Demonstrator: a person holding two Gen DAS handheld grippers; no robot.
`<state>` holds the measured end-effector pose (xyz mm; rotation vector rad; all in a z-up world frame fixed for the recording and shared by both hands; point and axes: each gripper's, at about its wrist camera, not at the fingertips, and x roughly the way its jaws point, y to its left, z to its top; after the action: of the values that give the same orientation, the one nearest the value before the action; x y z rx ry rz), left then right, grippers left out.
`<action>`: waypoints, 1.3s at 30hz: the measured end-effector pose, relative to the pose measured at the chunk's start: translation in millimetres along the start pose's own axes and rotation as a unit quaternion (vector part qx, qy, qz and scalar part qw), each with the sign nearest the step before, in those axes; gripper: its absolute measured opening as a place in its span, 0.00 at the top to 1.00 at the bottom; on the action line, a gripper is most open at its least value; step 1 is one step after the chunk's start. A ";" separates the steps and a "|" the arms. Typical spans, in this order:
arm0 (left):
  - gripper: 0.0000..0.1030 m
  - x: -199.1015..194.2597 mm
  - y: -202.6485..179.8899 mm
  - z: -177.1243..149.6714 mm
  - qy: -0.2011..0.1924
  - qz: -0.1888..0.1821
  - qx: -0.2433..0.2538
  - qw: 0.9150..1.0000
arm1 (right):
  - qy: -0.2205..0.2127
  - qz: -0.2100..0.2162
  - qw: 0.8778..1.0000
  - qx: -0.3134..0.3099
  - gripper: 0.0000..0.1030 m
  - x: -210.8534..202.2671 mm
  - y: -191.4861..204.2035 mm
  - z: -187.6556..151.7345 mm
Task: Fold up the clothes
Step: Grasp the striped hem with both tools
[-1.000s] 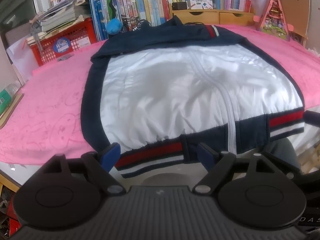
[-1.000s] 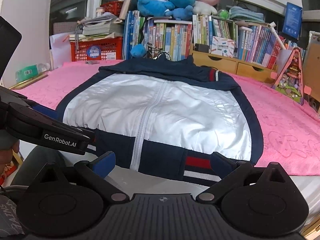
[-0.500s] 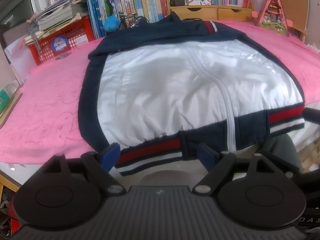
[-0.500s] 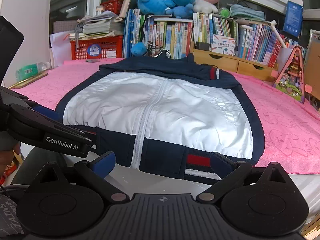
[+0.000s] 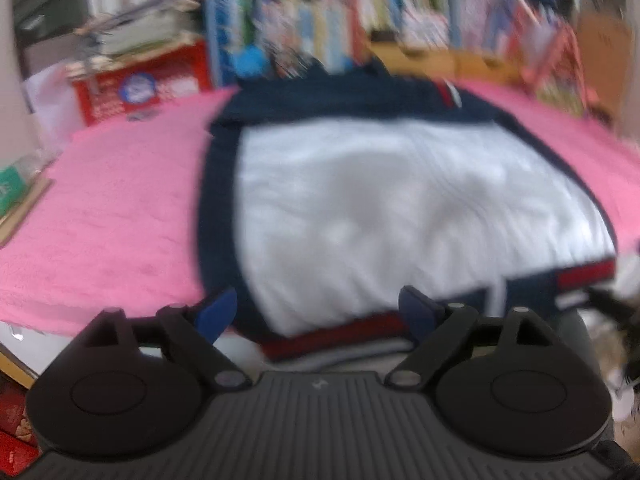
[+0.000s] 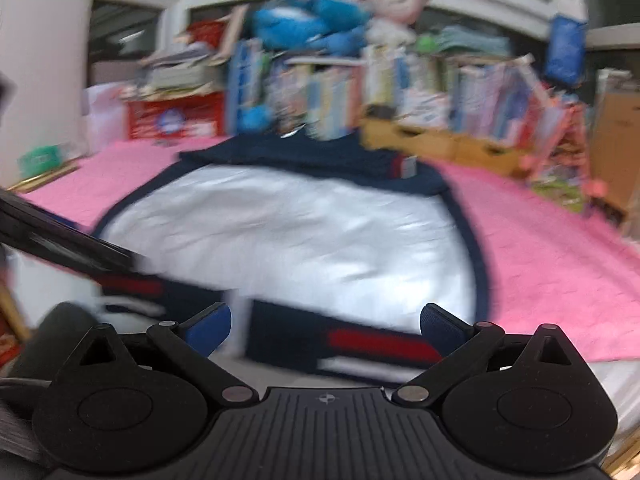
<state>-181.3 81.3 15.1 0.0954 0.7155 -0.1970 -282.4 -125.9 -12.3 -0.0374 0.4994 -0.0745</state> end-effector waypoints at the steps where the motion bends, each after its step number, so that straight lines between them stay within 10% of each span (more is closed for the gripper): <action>1: 0.12 0.1 13.3 -1.8 0.006 -0.012 -0.005 1.000 | 0.002 -0.007 1.000 0.014 0.01 1.8 -15.2 -2.3; 7: 0.12 22.9 56.9 -26.9 0.075 -0.087 -0.079 0.990 | 0.034 0.015 0.989 0.144 0.02 20.1 -97.0 -25.5; 13: 0.01 38.3 59.2 -38.7 -0.034 -0.108 -0.143 0.983 | 0.049 0.087 0.979 0.180 0.02 49.6 -108.0 -33.0; 17: 0.02 54.4 54.0 -39.0 0.001 -0.143 -0.167 0.976 | 0.062 0.106 0.975 0.184 0.05 68.4 -102.3 -28.7; 19: 0.18 57.6 52.7 -39.5 0.017 -0.152 -0.159 0.975 | 0.072 0.117 0.972 0.189 0.17 74.6 -100.1 -26.7; 23: 0.83 43.9 50.5 -38.4 0.040 -0.151 -0.153 0.976 | 0.087 0.136 0.963 0.215 0.53 67.4 -102.5 -21.1; 26: 0.86 17.8 59.2 -28.0 0.026 -0.180 -0.133 0.974 | 0.100 0.147 0.961 0.212 0.78 47.0 -104.4 -4.8; 31: 0.86 -11.7 85.5 24.9 -0.058 -0.221 -0.137 0.964 | 0.076 0.178 0.965 0.178 0.82 17.3 -108.1 59.7; 39: 0.85 77.7 95.6 137.9 -0.106 -0.085 -0.112 0.984 | -0.012 0.136 0.973 0.188 0.82 116.0 -133.9 188.3</action>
<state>-15.3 142.1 69.3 -0.1994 0.5295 -0.2830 -98.9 -265.4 104.8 0.4008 0.4553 0.0998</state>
